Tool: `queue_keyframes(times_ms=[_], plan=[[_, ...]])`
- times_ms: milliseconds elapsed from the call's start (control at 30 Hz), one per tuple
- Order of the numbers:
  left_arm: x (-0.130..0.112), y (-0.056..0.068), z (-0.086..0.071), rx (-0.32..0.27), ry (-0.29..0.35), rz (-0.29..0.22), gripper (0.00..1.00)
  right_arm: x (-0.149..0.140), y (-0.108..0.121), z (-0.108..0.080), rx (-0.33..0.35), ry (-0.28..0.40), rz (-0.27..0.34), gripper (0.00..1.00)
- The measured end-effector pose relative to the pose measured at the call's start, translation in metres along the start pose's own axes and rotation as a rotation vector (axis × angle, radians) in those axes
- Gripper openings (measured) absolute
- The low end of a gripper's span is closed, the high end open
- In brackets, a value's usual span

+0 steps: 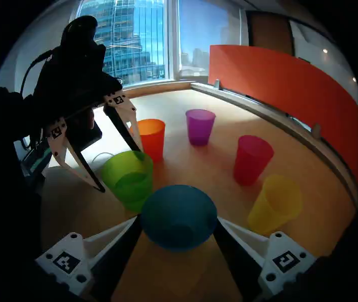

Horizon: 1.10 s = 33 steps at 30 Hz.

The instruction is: Pour water

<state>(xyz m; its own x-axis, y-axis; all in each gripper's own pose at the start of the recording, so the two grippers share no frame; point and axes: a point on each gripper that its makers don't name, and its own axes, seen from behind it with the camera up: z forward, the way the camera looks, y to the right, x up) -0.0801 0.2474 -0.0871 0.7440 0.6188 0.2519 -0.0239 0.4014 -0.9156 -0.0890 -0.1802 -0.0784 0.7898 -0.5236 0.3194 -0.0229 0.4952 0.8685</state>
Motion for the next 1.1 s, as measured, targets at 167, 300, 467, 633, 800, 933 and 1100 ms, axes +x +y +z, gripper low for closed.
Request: queue_keyframes(times_ms=[167, 300, 467, 633, 800, 933, 1100], plan=[[-0.004, -0.001, -0.004, 0.009, -0.005, 0.003, 0.97, -0.003, -0.003, -0.004, -0.005, -0.002, -0.001, 1.0], [-0.009, -0.002, -0.009, 0.02, -0.01, -0.005, 0.97, -0.007, -0.001, -0.01, -0.021, -0.006, 0.001, 1.0], [-0.018, -0.002, -0.016, 0.035, -0.015, -0.022, 0.97, -0.014, 0.001, -0.018, -0.042, -0.01, 0.013, 1.0], [-0.03, -0.005, -0.026, 0.057, -0.02, -0.043, 0.97, -0.024, 0.004, -0.029, -0.066, -0.014, 0.029, 1.0], [-0.037, -0.007, -0.035, 0.072, -0.018, -0.07, 0.97, -0.031, 0.005, -0.038, -0.09, -0.014, 0.042, 1.0], [-0.041, -0.009, -0.04, 0.09, -0.019, -0.077, 0.97, -0.032, 0.006, -0.042, -0.107, -0.006, 0.052, 1.0], [-0.043, -0.014, -0.049, 0.124, -0.001, -0.092, 0.97, -0.031, 0.007, -0.049, -0.135, 0.013, 0.067, 1.0]])
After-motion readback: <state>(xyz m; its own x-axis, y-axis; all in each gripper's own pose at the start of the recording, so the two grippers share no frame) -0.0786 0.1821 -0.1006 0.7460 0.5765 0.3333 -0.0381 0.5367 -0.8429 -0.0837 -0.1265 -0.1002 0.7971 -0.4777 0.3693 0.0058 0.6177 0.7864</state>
